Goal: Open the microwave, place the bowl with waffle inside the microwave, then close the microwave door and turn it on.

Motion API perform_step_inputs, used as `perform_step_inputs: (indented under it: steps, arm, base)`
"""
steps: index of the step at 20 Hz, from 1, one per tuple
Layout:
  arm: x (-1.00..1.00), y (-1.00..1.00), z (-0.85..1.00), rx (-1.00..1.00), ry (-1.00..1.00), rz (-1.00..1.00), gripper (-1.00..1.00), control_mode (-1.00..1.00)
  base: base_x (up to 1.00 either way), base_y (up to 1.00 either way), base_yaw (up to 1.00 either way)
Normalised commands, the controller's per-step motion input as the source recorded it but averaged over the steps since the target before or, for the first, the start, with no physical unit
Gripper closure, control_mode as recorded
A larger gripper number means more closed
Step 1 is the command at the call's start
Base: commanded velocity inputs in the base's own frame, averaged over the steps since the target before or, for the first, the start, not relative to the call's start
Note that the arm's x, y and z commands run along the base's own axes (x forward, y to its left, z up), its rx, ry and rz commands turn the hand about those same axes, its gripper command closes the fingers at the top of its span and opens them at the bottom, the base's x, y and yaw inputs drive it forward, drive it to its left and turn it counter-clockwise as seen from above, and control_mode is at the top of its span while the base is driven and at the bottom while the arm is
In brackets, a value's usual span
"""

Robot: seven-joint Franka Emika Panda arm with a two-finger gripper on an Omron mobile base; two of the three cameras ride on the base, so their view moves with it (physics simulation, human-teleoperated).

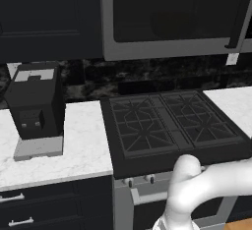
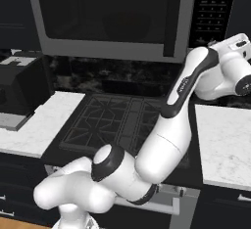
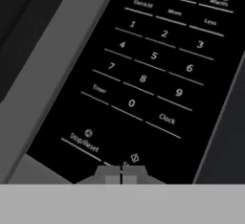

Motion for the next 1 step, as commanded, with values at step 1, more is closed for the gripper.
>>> perform_step_inputs:
  steps: [1]
  arm:
    - [0.0,0.0,0.19,0.0,-0.03,0.0,1.0,-1.0]
  base:
    - [0.0,0.0,0.0]
